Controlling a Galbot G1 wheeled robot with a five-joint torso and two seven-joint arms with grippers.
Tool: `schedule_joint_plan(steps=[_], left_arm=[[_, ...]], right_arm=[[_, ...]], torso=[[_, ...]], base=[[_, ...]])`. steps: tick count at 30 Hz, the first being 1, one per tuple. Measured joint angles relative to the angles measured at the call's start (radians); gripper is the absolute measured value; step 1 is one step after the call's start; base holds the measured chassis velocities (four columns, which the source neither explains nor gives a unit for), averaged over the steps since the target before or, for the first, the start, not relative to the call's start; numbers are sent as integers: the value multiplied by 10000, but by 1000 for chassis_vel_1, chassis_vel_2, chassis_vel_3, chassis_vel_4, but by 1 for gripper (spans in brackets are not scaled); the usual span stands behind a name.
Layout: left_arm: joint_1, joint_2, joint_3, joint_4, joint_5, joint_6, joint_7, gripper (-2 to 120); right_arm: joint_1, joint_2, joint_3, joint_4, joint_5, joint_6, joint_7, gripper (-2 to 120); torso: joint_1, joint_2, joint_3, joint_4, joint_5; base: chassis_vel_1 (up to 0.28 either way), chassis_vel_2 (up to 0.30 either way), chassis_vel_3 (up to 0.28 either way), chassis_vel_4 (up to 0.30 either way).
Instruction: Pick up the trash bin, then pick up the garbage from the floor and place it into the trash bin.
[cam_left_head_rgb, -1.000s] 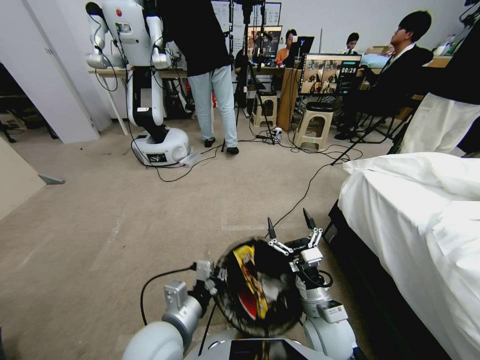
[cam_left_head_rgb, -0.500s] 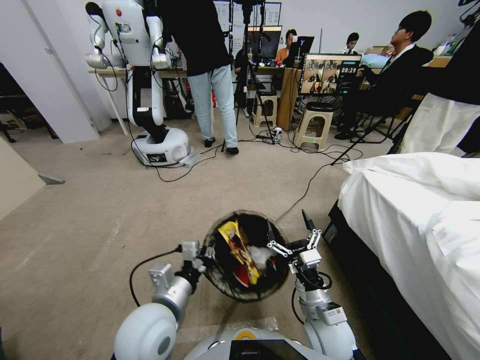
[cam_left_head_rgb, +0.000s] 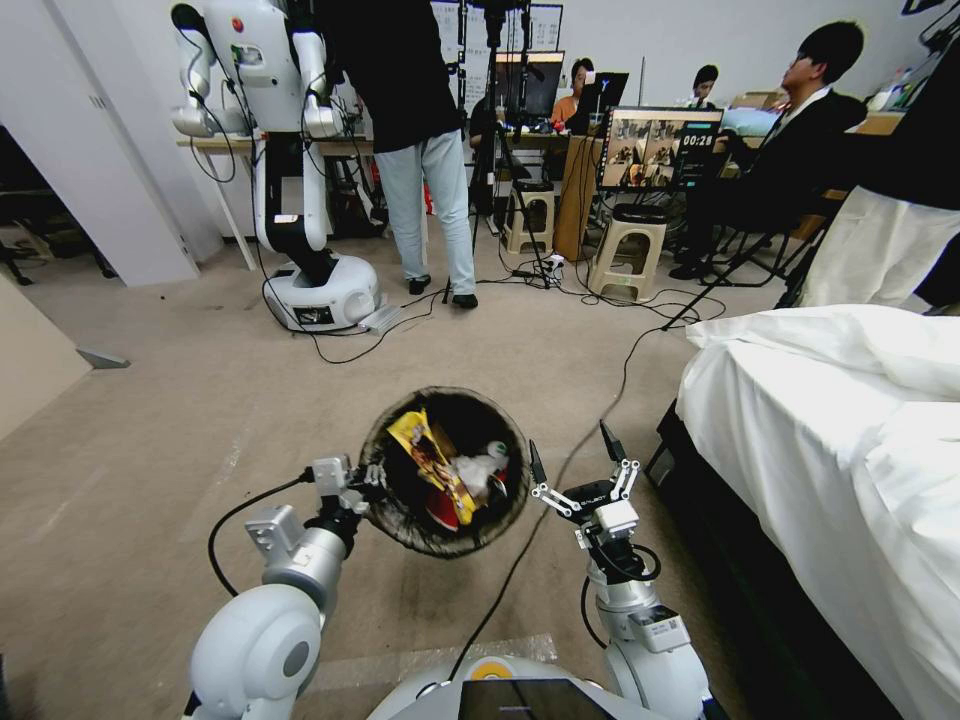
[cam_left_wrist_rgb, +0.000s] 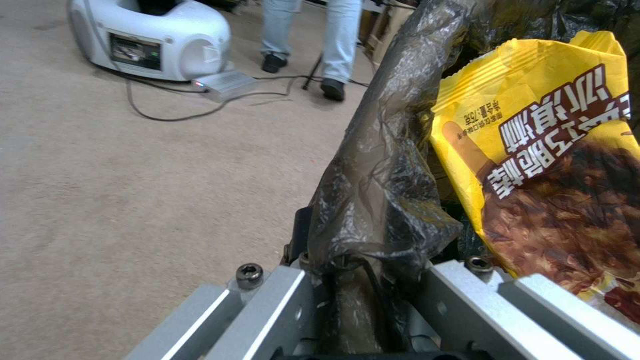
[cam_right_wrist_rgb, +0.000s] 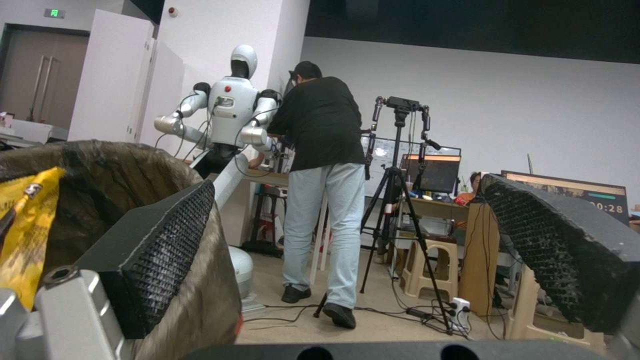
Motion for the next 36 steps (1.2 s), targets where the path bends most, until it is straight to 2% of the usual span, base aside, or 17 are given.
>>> schedule_joint_plan(steps=[6, 17, 24, 36], left_arm=[[-1, -76, -109, 31, -92, -40, -263, 2], [-129, -174, -342, 886, 125, -108, -706, 2], [-163, -213, -405, 1451, 131, 224, -1045, 2], [-116, -264, -407, 1832, 252, 547, -1226, 2]], right_arm=[[-15, -11, -49, 0, -14, -4, -7, 100], [-19, -17, -12, -21, -8, 37, -2, 100], [35, 9, 8, -82, 18, 43, 8, 100], [76, 16, 96, -99, 116, 59, 26, 100]], torso=[[0, 0, 0, 0, 1], [0, 0, 0, 0, -1], [0, 0, 0, 0, 0], [0, 0, 0, 0, 0]], base=[[0, 0, 0, 0], [0, 0, 0, 0], [0, 0, 0, 0], [0, 0, 0, 0]])
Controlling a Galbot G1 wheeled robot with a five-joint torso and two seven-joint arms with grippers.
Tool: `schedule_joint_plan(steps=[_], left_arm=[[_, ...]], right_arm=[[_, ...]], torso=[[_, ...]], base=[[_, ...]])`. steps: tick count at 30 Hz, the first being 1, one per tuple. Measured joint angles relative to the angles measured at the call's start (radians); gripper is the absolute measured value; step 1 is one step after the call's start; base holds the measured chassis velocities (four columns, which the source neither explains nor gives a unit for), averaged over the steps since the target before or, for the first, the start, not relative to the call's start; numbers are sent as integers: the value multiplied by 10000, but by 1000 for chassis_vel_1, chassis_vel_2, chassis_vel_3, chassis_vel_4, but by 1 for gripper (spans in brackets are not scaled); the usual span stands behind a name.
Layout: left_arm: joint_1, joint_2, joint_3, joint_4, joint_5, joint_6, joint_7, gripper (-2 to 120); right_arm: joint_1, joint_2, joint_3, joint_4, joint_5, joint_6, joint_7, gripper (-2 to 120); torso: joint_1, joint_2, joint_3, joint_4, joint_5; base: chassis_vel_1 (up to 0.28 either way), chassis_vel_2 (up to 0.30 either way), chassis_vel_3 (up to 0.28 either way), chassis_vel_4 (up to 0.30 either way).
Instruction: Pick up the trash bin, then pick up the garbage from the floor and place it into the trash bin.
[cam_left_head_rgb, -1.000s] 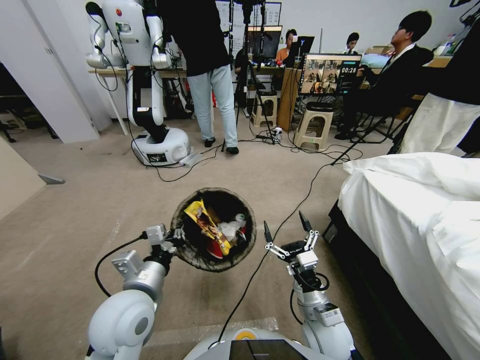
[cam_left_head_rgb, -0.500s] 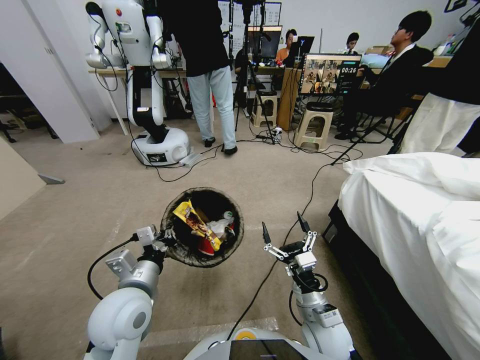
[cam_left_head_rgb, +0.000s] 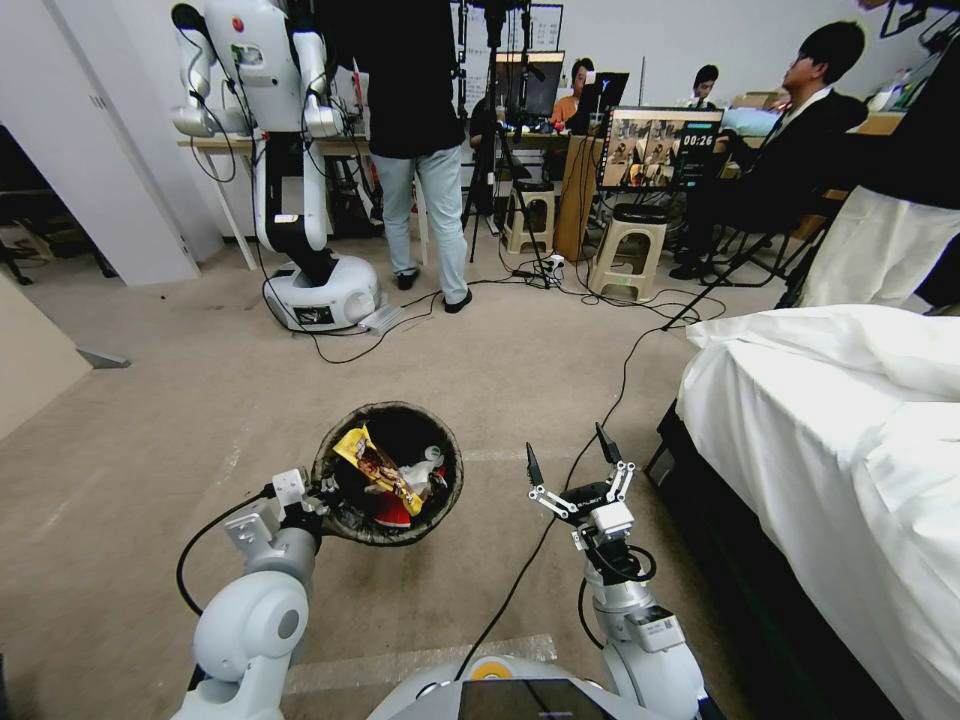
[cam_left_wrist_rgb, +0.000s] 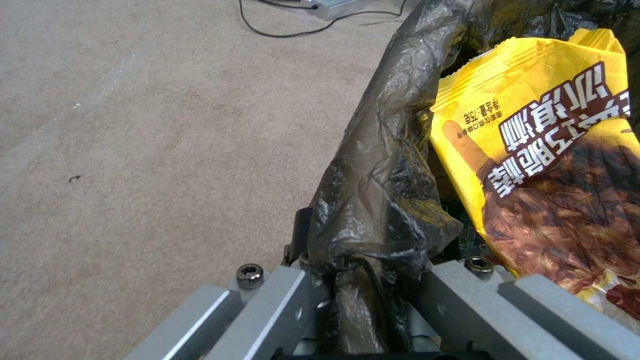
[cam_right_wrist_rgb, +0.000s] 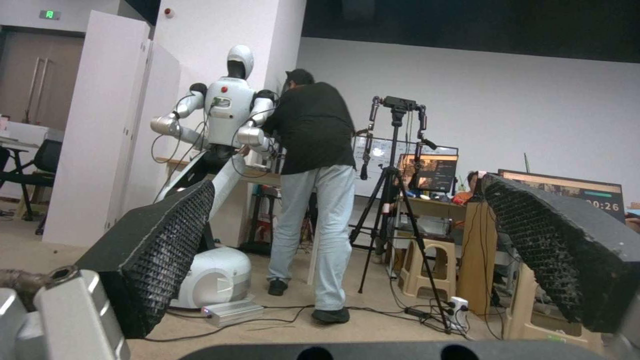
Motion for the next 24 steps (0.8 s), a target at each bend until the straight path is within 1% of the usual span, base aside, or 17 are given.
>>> schedule_joint_plan(steps=[5, 12, 20, 24], left_arm=[[12, -12, -29, 80, -8, 145, -83, 2], [28, -17, -211, 212, -177, 542, -289, 2], [31, -19, -261, 374, -283, 668, -404, 2], [-11, -40, -261, 501, -438, 891, -543, 2]], right_arm=[[1, 11, -3, -10, 6, 37, 5, 100], [11, 33, -45, -44, 1, 69, 27, 100], [6, 71, -92, -93, -24, 98, 26, 100], [21, 84, -50, -77, -9, 76, 24, 100]], torso=[[0, 0, 0, 0, 0], [0, 0, -1, 0, 0], [0, 0, 0, 0, -1], [0, 0, 0, 0, 0]], base=[[0, 0, 0, 0], [0, 0, 0, 0], [0, 0, 0, 0], [0, 0, 0, 0]])
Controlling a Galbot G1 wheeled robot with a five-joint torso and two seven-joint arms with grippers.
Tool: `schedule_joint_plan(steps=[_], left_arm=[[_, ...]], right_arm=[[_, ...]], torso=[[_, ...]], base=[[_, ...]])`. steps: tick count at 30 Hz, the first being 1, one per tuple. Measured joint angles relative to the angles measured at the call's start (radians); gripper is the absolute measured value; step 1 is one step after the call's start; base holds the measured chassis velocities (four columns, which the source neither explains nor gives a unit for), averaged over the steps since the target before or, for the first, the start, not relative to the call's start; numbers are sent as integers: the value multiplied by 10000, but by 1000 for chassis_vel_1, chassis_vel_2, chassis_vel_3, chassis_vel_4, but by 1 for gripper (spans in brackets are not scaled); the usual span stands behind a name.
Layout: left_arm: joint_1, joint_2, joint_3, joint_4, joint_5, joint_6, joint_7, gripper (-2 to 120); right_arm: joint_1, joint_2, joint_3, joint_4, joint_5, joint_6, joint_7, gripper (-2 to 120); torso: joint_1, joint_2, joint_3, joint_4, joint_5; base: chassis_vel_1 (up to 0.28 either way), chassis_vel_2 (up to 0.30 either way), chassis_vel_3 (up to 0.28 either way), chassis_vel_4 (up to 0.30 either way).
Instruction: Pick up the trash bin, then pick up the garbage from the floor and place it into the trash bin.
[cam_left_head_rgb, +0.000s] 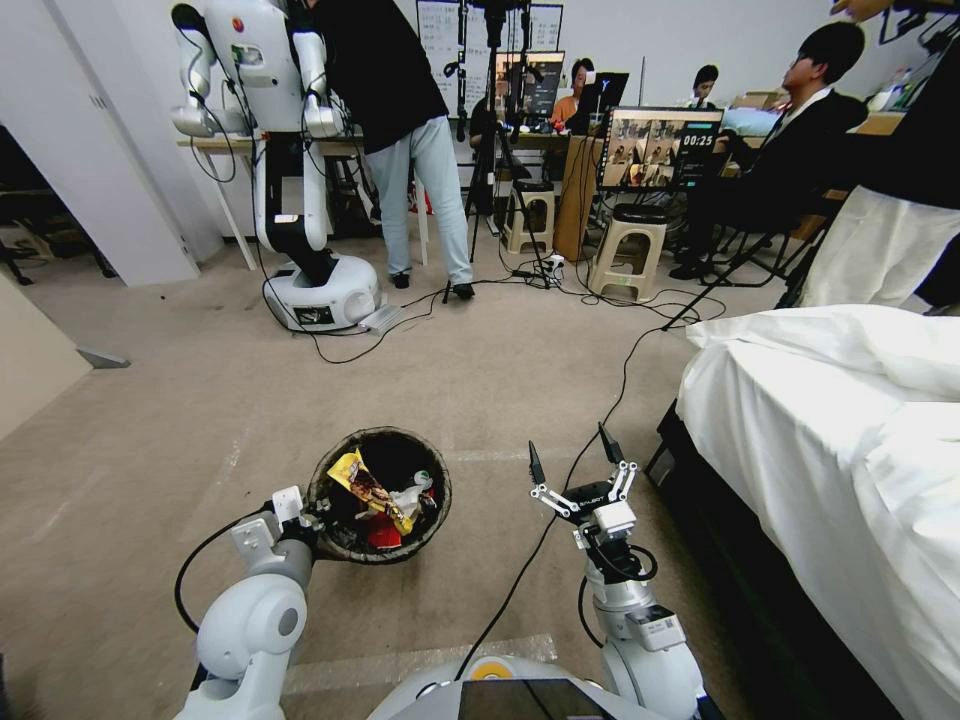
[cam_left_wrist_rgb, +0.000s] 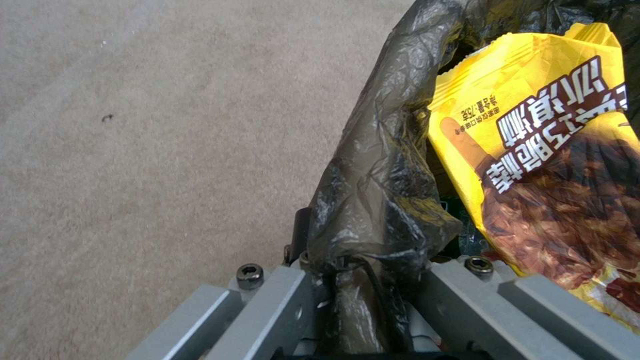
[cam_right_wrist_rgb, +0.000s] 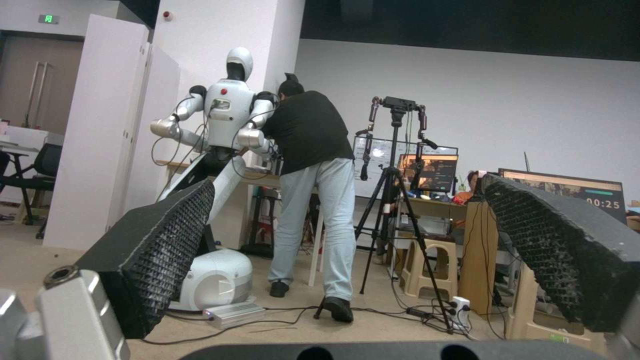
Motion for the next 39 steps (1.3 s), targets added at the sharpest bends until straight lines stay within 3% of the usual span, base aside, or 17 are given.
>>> schedule_joint_plan(steps=[27, 33, 39], left_arm=[[-179, -58, 72, 106, -227, 66, -71, 3], [-177, -57, 57, 90, -266, 65, -63, 29], [-177, -90, 78, 86, -269, 66, -53, 46]], right_arm=[[-123, 18, 118, 17, -31, 130, -164, 100], [-126, 40, 81, 9, -59, 159, -171, 100], [-141, 35, 90, 9, -61, 205, -192, 100]], torso=[[0, 0, 1, 0, 0], [0, 0, 0, 0, 3], [0, 0, 1, 0, 0]], base=[[0, 0, 0, 0], [0, 0, 0, 0], [0, 0, 0, 0]])
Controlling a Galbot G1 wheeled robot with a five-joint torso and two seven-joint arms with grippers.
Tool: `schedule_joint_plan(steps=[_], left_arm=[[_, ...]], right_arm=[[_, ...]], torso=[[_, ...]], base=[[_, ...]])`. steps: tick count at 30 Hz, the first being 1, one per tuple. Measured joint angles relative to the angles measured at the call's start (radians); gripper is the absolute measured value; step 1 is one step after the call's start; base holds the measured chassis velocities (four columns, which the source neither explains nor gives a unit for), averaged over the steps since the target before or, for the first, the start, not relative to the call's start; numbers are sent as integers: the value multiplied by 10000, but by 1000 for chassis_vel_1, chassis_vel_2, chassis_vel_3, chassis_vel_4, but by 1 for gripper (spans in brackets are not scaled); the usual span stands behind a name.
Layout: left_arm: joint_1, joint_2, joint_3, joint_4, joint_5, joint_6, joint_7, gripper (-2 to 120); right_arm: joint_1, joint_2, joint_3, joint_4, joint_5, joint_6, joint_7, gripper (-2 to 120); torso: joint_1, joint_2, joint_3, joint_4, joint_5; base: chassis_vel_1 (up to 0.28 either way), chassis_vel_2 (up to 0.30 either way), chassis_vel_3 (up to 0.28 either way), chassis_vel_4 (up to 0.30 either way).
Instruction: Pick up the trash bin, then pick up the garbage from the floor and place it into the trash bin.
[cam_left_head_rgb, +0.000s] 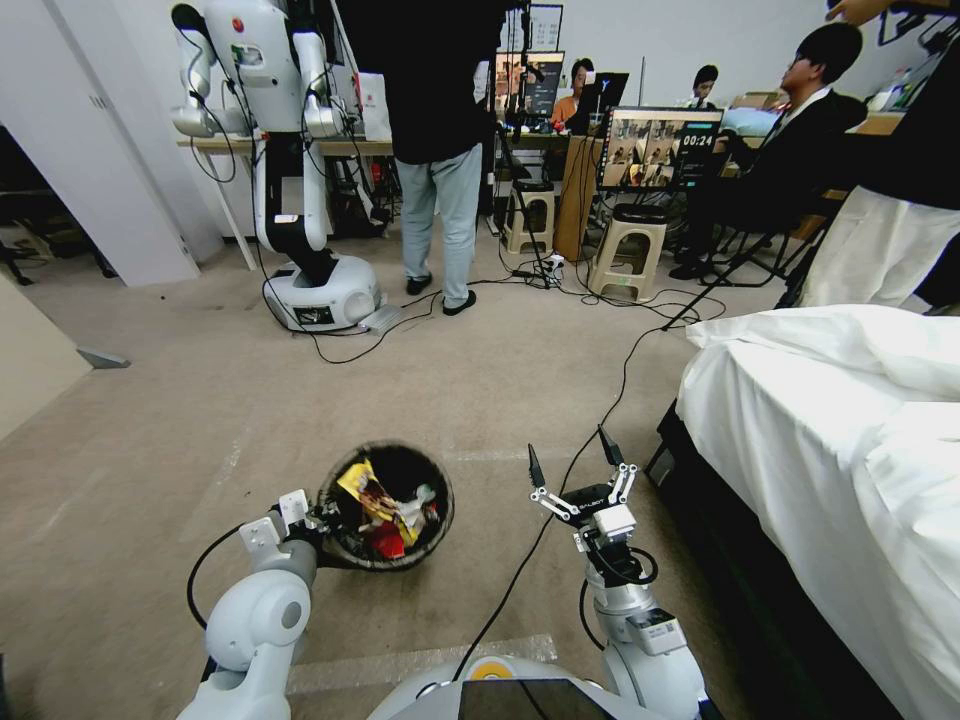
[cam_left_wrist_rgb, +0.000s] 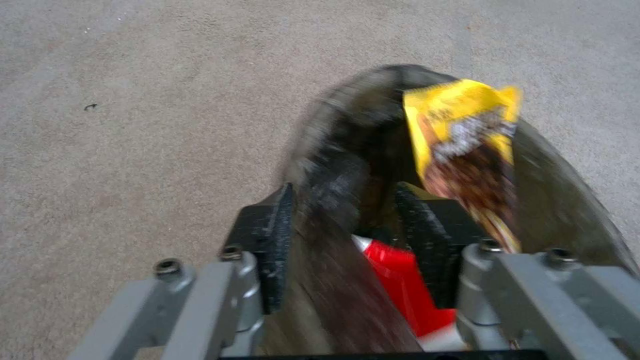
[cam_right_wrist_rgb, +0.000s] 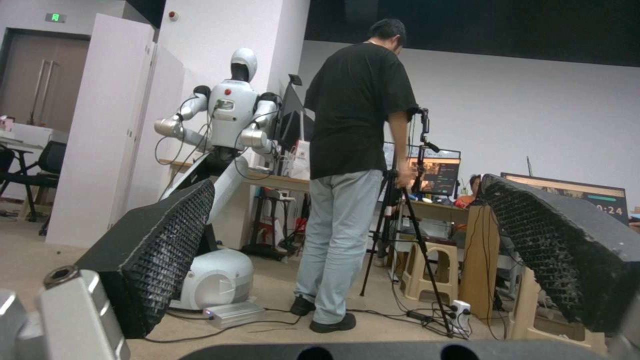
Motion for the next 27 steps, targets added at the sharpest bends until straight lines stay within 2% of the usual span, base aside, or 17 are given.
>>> schedule_joint_plan(steps=[2, 3, 6, 27], left_arm=[[2, -18, 12, 5, 0, 0, 16, 57], [2, -18, 12, 5, 0, 0, 16, 57], [4, -21, 12, 33, 9, 0, 33, 69], [45, -16, 15, 5, 68, -43, 61, 75]], right_arm=[[-19, 1, 2, -17, -4, 46, -23, 100], [-19, 1, 2, -17, -4, 46, -23, 100], [-33, 9, -1, -32, -11, 68, -49, 100], [-19, 20, -45, -48, -30, 85, -102, 100]], torso=[[0, 0, 0, 0, 0], [0, 0, 0, 0, 0], [0, 0, 0, 0, 0], [0, 0, 0, 0, 0]], base=[[0, 0, 0, 0], [0, 0, 0, 0], [0, 0, 0, 0], [0, 0, 0, 0]])
